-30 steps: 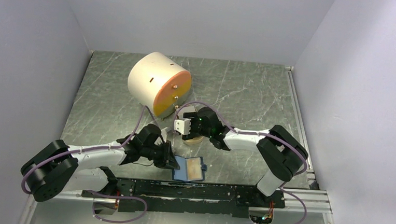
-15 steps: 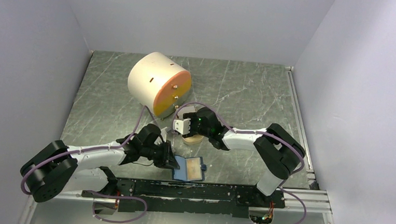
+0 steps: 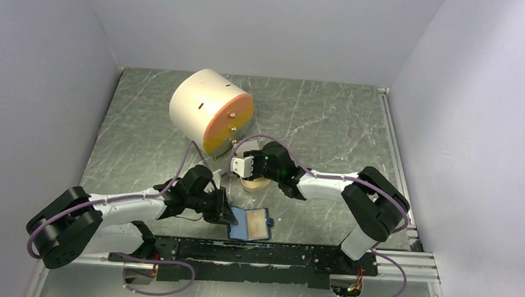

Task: Put the credit cards into the card holder
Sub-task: Pick up the credit card from the storage box.

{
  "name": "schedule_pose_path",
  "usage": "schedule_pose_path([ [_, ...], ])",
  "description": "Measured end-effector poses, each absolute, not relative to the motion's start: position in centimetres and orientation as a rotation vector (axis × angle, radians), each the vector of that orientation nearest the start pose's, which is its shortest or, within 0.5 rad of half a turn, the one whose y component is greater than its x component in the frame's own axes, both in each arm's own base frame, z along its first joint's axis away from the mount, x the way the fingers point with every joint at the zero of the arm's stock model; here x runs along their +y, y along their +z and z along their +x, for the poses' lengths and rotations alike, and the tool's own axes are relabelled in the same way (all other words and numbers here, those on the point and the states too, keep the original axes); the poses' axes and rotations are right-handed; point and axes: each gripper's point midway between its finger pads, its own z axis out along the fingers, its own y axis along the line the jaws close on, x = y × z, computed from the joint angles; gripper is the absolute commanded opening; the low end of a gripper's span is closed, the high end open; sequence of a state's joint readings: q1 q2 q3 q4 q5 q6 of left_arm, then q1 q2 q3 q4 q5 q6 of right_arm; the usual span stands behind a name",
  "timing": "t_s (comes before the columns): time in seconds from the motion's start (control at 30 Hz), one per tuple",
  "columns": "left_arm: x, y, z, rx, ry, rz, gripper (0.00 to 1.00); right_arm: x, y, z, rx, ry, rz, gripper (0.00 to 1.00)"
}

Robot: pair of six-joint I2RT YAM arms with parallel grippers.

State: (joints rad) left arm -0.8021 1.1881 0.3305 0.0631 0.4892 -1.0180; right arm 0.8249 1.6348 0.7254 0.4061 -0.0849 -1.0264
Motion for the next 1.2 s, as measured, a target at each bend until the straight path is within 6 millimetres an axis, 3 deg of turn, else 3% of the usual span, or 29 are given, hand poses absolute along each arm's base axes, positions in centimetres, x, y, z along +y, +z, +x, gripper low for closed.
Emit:
schedule_pose_path([
  [0.73, -26.6, 4.6, 9.9, 2.75, -1.305, -0.018, 0.19, 30.6, 8.0, 30.2, 1.233, 0.033, -1.734, 0.1],
  [0.87, -26.6, 4.6, 9.9, 2.751, -1.304, -0.018, 0.19, 30.3, 8.0, 29.9, 1.24, 0.042, -1.747, 0.0],
  [1.07, -26.7, 4.5, 10.0, 2.75, -1.306, -0.019, 0.19, 29.6, 8.5, 29.2, 1.26, 0.052, -1.764, 0.0],
  [1.2, -26.9, 4.7, 10.1, 2.74, -1.319, -0.022, 0.18, 29.3, 9.9, 28.6, 1.262, 0.059, -1.744, 0.0],
])
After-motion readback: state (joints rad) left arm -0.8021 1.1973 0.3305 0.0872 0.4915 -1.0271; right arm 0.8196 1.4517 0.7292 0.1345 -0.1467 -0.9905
